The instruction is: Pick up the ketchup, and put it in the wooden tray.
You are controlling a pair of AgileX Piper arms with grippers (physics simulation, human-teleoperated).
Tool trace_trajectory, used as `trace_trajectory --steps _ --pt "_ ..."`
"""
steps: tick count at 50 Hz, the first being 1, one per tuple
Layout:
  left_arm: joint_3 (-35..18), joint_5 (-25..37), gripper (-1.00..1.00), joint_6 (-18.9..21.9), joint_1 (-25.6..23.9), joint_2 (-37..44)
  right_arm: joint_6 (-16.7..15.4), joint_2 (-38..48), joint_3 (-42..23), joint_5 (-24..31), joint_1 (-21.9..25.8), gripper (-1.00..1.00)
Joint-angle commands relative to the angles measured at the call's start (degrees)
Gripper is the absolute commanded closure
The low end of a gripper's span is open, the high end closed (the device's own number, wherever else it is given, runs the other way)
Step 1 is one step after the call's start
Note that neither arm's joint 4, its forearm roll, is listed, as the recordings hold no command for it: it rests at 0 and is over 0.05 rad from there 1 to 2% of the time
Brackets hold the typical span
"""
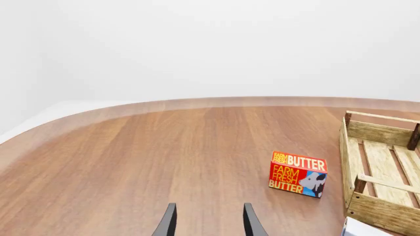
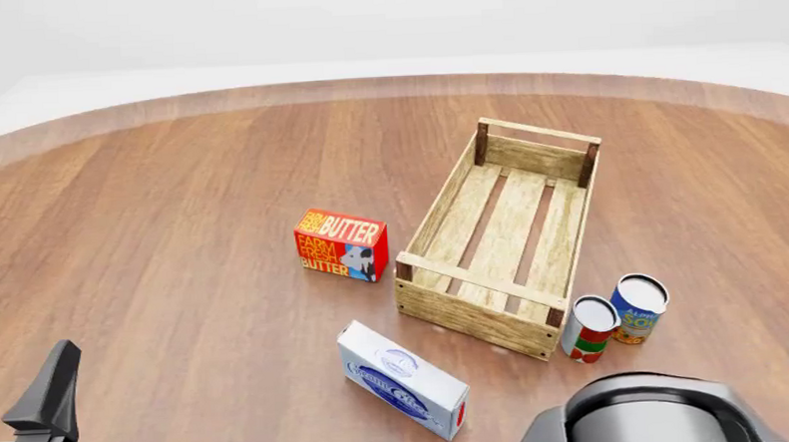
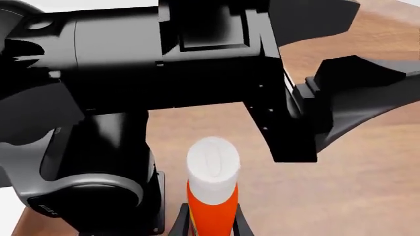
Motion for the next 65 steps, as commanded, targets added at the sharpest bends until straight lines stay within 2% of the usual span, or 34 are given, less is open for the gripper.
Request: trace_trajectory --steps 1,21,32,42,47,54,65 --pt "0.0 0.0 -1.0 0.0 0.0 0.0 0.0 -1.6 2.0 -0.8 -0.6 1.0" --pt "0.0 0.0 -1.0 0.0 0.0 0.0 0.9 -5.2 8.5 -5.0 -5.1 1.0" --pt "0.0 0.0 -1.0 0.0 0.0 0.0 0.7 -7.3 10.6 -5.2 -8.0 1.0" --pt "0.0 0.0 -1.0 0.0 0.0 0.0 -1.0 -10.2 10.5 -2.0 -10.6 1.0" --pt "0.0 0.0 -1.0 0.0 0.0 0.0 -2.5 -14.1 10.3 1.9 -12.7 1.0" --pt "0.0 0.0 -1.0 0.0 0.0 0.0 -4.7 -15.2 10.2 3.6 -15.7 1.0" --pt "0.0 0.0 -1.0 0.0 0.0 0.0 -5.8 -18.5 10.7 6.0 -17.1 1.0"
